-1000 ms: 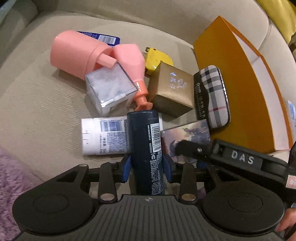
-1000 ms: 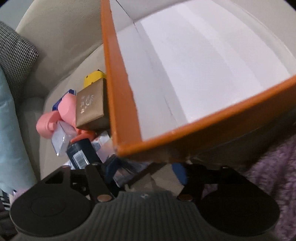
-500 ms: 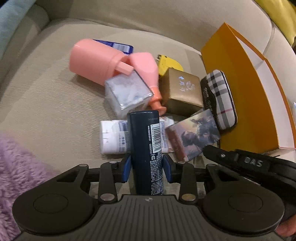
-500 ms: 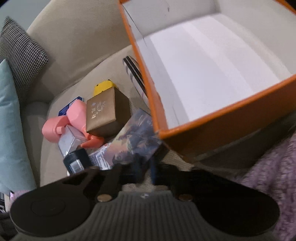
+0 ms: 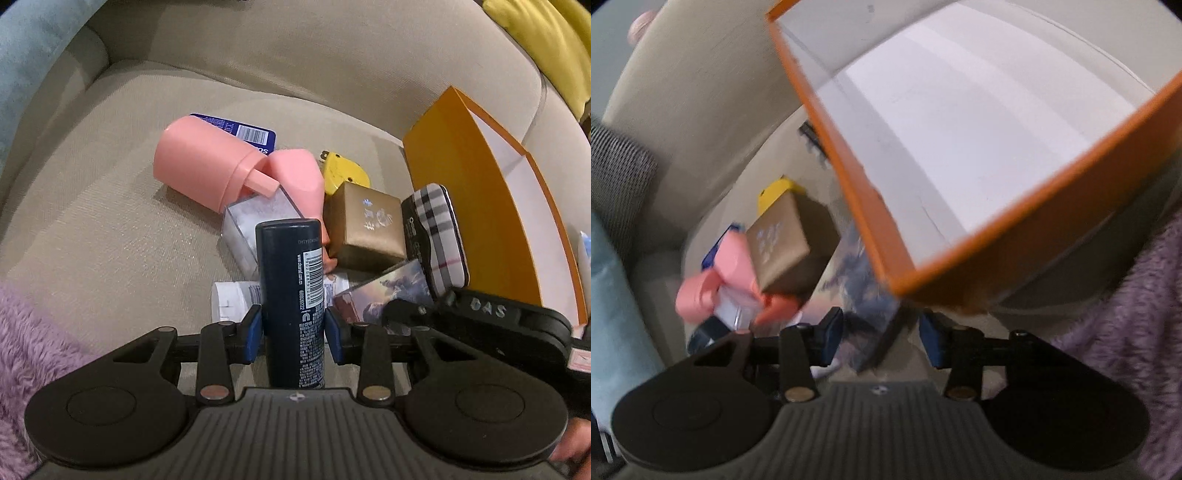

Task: Organize rigid objects
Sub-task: 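Grasp the dark blue spray can with the left tool while the right tool grasps the brown photo card box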

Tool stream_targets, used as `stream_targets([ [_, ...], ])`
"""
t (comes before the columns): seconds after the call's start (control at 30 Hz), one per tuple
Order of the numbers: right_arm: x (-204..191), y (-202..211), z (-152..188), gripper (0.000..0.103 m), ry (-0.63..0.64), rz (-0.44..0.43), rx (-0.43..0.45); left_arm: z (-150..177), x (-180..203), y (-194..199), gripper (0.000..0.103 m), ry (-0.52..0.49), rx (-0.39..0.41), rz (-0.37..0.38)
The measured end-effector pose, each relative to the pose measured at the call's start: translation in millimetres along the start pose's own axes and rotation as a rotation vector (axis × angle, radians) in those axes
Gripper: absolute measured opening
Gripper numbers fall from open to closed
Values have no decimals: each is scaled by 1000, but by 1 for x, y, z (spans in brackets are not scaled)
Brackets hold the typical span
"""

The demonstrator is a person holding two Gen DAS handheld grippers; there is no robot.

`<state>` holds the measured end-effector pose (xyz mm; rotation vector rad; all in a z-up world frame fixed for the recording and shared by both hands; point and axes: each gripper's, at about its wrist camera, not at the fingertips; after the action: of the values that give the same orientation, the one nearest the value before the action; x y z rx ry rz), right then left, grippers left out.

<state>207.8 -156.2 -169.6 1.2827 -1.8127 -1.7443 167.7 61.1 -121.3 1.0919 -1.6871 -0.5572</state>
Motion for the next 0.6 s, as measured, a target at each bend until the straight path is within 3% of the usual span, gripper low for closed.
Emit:
stream_targets([
  [0.03, 0, -4, -1, 60, -27, -12, 1, -1, -2, -1, 40, 6, 0, 10],
  [0.13, -7, -12, 1, 68, -48, -13, 23, -3, -3, -5, 40, -1, -2, 29],
  [0.37, -4, -11, 8, 68, -32, -10, 46, -4, -8, -6, 39, 22, -5, 60],
  [0.4, -4, -8, 9, 66, -25, -7, 47, -4, -7, -6, 39, 20, -5, 59],
  [0.43, -5, -4, 11, 52, -22, 8, 65, -3, -7, -5, 39, 17, -4, 57],
  [0.53, -2, 11, 17, 38, 2, -7, 106, 0, -9, -4, 39, 24, 0, 55],
  [0.6, 0, 18, 18, 34, 18, -26, 116, 1, -8, -3, 39, 25, 0, 51],
])
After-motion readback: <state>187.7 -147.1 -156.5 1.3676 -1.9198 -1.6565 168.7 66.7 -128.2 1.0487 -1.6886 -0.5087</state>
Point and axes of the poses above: each gripper's, at about its wrist camera, not at the fingertips, and y roughly against the way its jaws point, x to its right, z to its underside, and after that the axes turned 12 degrees about z, right-handed
